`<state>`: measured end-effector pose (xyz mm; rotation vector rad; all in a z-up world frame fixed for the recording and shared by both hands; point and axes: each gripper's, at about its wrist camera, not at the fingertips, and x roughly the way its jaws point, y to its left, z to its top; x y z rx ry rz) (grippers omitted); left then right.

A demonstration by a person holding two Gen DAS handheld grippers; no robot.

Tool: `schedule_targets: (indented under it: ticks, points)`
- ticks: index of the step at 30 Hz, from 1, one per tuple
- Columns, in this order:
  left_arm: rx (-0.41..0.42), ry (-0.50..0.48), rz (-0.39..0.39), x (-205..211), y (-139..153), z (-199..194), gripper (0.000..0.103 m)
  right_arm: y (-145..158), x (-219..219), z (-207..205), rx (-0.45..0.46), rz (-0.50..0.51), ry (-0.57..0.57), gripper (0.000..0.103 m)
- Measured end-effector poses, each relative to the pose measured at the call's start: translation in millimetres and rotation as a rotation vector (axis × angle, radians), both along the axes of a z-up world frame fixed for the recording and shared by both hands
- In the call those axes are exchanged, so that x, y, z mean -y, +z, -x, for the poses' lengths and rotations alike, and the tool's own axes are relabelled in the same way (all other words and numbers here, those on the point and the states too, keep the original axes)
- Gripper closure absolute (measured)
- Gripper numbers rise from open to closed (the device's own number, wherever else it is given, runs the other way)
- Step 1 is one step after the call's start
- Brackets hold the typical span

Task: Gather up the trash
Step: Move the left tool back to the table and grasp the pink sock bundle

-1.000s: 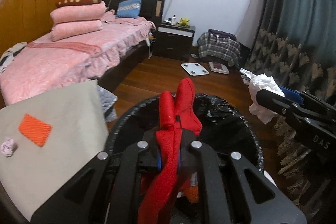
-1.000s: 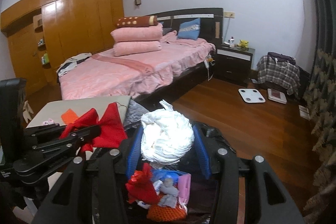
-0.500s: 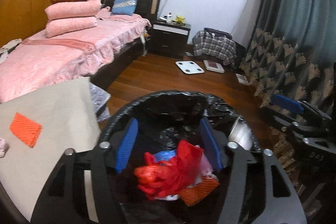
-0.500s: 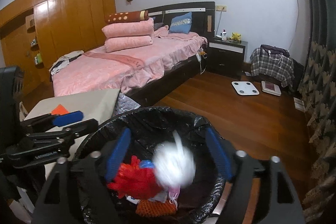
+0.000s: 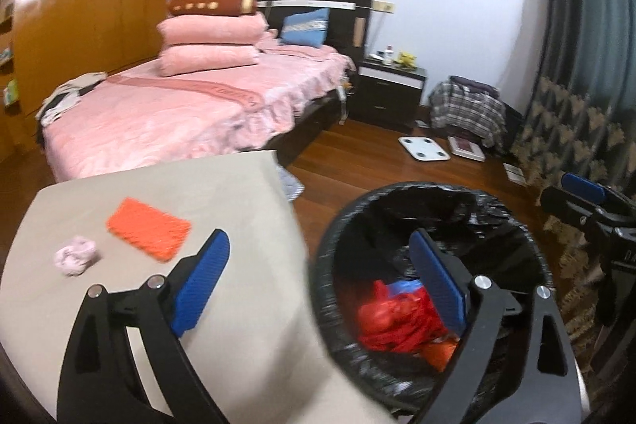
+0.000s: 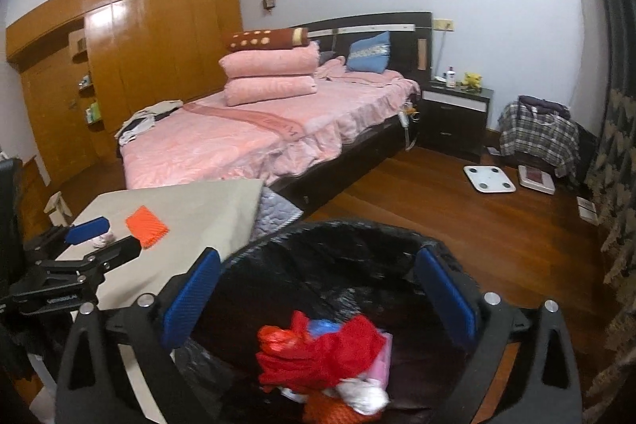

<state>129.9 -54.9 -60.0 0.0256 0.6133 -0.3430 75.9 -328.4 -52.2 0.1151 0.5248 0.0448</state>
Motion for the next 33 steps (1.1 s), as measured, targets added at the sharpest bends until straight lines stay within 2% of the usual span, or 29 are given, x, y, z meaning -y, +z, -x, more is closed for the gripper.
schedule_targets:
  ticks: [10, 19, 26, 33]
  points:
    - [0.021, 0.211, -0.035, -95, -1, -5, 0.014, -2, -81, -47, 0.012, -0.004, 0.128, 0.006]
    - [0.004, 0.374, -0.077, -176, -16, -25, 0.014, -14, -163, -96, -0.005, 0.005, 0.229, 0.006]
    - [-0.061, 0.444, -0.082, -227, -44, -57, 0.014, -38, -211, -138, -0.047, 0.032, 0.244, 0.006]
    - [-0.125, 0.467, -0.054, -244, -65, -93, 0.014, -59, -240, -174, -0.084, 0.076, 0.242, 0.006]
